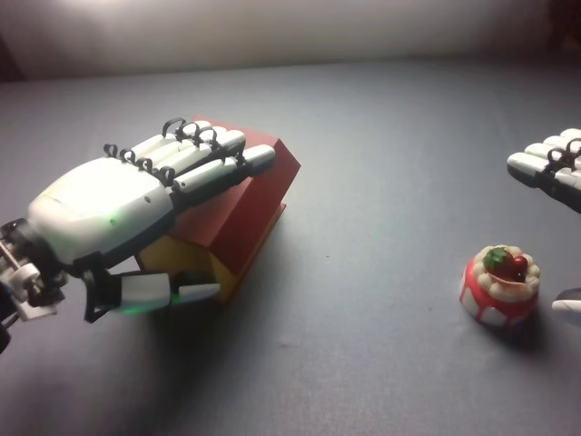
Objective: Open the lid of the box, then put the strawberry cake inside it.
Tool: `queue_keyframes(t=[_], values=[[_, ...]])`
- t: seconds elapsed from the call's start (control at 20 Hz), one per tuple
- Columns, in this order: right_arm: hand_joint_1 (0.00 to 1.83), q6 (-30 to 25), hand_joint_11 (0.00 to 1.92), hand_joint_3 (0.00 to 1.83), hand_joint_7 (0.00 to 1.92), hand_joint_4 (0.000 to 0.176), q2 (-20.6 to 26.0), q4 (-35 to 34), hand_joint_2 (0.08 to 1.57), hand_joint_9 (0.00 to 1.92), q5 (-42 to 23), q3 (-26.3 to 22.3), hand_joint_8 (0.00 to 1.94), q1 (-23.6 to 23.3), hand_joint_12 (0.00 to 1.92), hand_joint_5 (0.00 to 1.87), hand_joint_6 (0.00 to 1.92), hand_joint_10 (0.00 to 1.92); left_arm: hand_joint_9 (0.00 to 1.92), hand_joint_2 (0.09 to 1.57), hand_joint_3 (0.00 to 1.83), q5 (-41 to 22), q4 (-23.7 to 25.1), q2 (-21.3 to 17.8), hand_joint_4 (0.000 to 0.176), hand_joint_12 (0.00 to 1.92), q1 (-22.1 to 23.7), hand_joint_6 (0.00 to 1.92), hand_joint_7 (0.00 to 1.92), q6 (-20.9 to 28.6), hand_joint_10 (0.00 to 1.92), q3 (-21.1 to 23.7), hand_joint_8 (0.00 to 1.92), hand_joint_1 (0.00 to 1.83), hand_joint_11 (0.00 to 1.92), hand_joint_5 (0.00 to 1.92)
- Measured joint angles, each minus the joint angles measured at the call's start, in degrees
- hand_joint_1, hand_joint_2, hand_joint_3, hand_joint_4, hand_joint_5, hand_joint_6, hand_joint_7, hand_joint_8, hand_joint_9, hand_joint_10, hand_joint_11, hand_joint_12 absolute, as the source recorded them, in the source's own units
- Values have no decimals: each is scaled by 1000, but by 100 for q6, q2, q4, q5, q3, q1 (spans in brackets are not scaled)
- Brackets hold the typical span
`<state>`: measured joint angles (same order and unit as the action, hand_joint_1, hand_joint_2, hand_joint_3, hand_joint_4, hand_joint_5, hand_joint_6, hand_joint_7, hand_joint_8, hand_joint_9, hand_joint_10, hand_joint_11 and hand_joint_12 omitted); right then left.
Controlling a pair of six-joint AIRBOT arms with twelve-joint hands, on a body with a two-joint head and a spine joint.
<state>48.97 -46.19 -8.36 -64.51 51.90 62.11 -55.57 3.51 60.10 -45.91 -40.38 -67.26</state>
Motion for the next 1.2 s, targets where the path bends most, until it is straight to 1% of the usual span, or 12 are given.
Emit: queue_keyframes(t=[0.15, 0.25, 0.3, 0.45, 0.5, 0.6, 0.65, 0.75, 0.85, 0.9, 0.95, 1.2], values=[[571, -7, 0, 9, 0, 0, 0, 7, 1185, 0, 2, 0, 0, 0, 0, 0, 0, 0, 0, 1142, 11, -37, -92, 83, 175, 0, 39, 0, 0, -22, 0, -48, 0, 900, 0, 0], [582, -9, 0, 10, 0, 0, 0, 4, 1192, 0, -2, 0, 0, 0, 0, 0, 0, 0, 0, 1185, 24, -37, -164, 125, 166, 0, 70, 0, 0, -33, 0, -85, 0, 801, 0, 0], [580, -11, 0, 9, 0, 0, 0, 4, 1191, 0, -2, 0, 0, 2, 0, 0, 0, 0, 0, 1183, 21, -66, -205, 125, 174, 0, 76, 0, 0, -35, 0, -90, 0, 793, 0, 0], [530, -24, 0, 12, 0, 0, -13, 2, 1204, 0, -24, 0, 0, 2, 0, 0, 0, 0, 0, 1185, 15, -140, -380, 179, 176, 0, 81, 0, 0, -76, 0, -127, 0, 792, 0, 0], [560, -26, 0, 8, 0, 0, -13, 0, 1197, 0, -33, 0, 0, 24, 0, 0, 0, 0, 0, 1193, 16, -160, -398, 181, 171, 0, 81, 0, 0, -79, 0, -129, 0, 786, 0, 0], [567, -31, 0, 8, 0, 0, -13, -2, 1199, 0, -35, -2, 0, 37, 0, 0, 0, 0, 0, 1205, 16, -284, -507, 181, 150, 0, 81, 0, 0, -92, 0, -129, 0, 726, 0, 0], [567, -35, 0, 7, 0, 0, -13, -17, 1199, 0, -42, 0, 0, 37, 0, 0, 0, 0, 0, 1197, 10, -330, -549, 181, 157, 0, 81, 0, 0, -92, 0, -129, 0, 740, 0, 0], [559, -46, 0, 7, 0, 0, -15, -39, 1201, 0, -87, 0, 0, 61, 0, 0, 0, 0, 0, 1219, 15, -535, -636, 181, 145, 0, 81, 0, 0, -94, 0, -129, 0, 669, 0, 0], [552, -50, 0, 6, 0, 0, -28, -48, 1201, 0, -101, 0, 0, 66, 0, 0, 0, 0, 0, 1220, 9, -699, -717, 166, 153, 0, 81, 0, 0, -94, 0, -127, 0, 698, 0, 0], [547, -50, 0, 3, 0, 0, -46, -61, 1195, 0, -109, 0, 0, 66, 0, 0, 0, 0, 0, 1223, 9, -778, -730, 144, 168, 0, 81, 0, 0, -98, 0, -125, 0, 703, 0, 0], [542, -57, 0, 1, 0, 0, -48, -52, 1192, 0, -109, 0, 0, 79, 0, 0, 0, 0, 0, 1227, 10, -896, -772, 140, 174, 0, 81, 0, 0, -96, 0, -122, 0, 692, 0, 0], [543, -66, 0, 4, 0, 0, -48, -66, 1198, 0, -120, 0, 0, 83, 0, 0, 0, 0, 0, 1223, 1, -1279, -1191, 140, 176, 0, 68, 0, 0, -96, 0, -125, 0, 651, 0, 0]])
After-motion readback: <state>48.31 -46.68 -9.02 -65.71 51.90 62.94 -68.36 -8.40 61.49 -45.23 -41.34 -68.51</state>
